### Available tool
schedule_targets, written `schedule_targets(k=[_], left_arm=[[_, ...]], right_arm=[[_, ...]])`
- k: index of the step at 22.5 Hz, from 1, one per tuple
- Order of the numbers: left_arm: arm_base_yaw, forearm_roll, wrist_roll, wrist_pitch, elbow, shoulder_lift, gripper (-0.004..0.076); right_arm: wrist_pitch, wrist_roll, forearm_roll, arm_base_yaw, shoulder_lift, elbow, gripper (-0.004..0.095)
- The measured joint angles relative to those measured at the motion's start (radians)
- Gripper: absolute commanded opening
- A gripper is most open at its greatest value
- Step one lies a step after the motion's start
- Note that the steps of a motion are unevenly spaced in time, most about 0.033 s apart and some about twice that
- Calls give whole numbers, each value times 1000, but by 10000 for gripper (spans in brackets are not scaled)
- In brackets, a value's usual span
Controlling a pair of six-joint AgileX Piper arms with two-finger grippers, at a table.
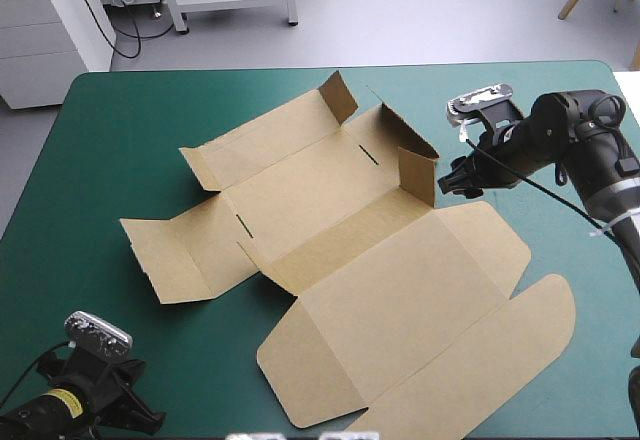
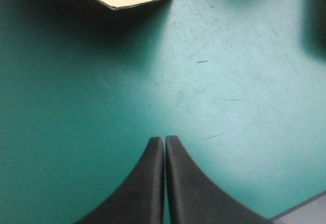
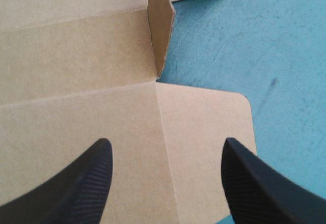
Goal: Fold the box
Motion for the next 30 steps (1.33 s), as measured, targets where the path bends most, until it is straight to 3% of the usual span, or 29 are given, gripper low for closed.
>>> schedule_targets(k=[9,13,18,22,28,30], left_arm=[[0,0,0,0,0,0,-10],[0,0,0,0,0,0,-10],[0,0,0,0,0,0,-10],[0,0,0,0,0,0,-10],[0,0,0,0,0,0,-10],[0,0,0,0,0,0,-10]], right_arm=[[-187,-85,99,0,2,0,549],[-204,-154,136,0,51,-46,549],[-169,-189,136,3,235,-197,549],[-81,-208,132,3,410,-320,549],[-23,-265,130,3,537,-330,544],[-18,-275,129,3,557,-330,483]])
